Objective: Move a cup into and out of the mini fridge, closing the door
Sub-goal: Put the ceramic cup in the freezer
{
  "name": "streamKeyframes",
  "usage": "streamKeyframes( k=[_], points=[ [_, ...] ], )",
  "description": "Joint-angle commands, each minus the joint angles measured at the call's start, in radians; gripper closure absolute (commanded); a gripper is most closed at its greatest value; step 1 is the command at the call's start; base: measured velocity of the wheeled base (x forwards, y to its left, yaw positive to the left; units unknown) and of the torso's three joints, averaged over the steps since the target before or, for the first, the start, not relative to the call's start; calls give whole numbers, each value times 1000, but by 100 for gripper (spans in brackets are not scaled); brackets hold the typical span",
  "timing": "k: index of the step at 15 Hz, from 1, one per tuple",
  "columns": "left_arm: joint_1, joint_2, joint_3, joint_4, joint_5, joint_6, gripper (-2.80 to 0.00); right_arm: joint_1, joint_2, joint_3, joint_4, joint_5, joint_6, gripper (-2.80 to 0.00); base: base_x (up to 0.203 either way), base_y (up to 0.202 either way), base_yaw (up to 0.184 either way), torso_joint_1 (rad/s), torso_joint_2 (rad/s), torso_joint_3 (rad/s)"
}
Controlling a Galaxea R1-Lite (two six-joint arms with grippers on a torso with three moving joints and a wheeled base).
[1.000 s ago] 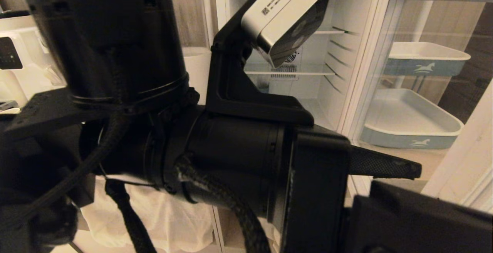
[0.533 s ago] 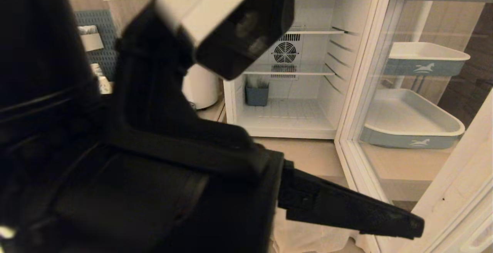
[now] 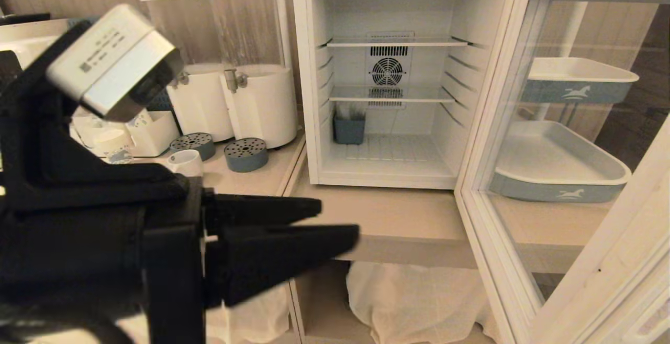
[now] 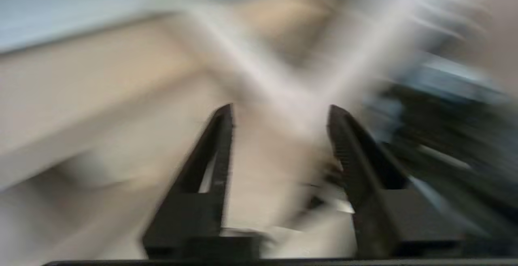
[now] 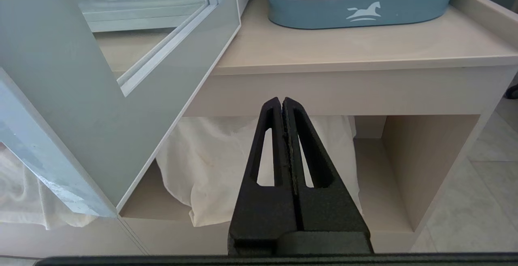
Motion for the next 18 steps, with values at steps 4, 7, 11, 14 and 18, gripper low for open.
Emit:
streamKeyframes(
  k=[4,7,11,14,18],
  points=[
    [242,-115,95,22,114,38,0,0,1,0,0,0,0,0,0,0,0,0,0,0],
    [373,-248,105,67,244,55,0,0,0,0,0,0,0,0,0,0,0,0,0,0],
    [397,-476,95,249,493,65,0,0,1,0,0,0,0,0,0,0,0,0,0,0],
    [541,-636,106,403,517,36,0,0,1,0,0,0,0,0,0,0,0,0,0,0],
    [927,-873,134,651,268,8,0,0,-1,0,0,0,2,0,0,0,0,0,0,0]
  ],
)
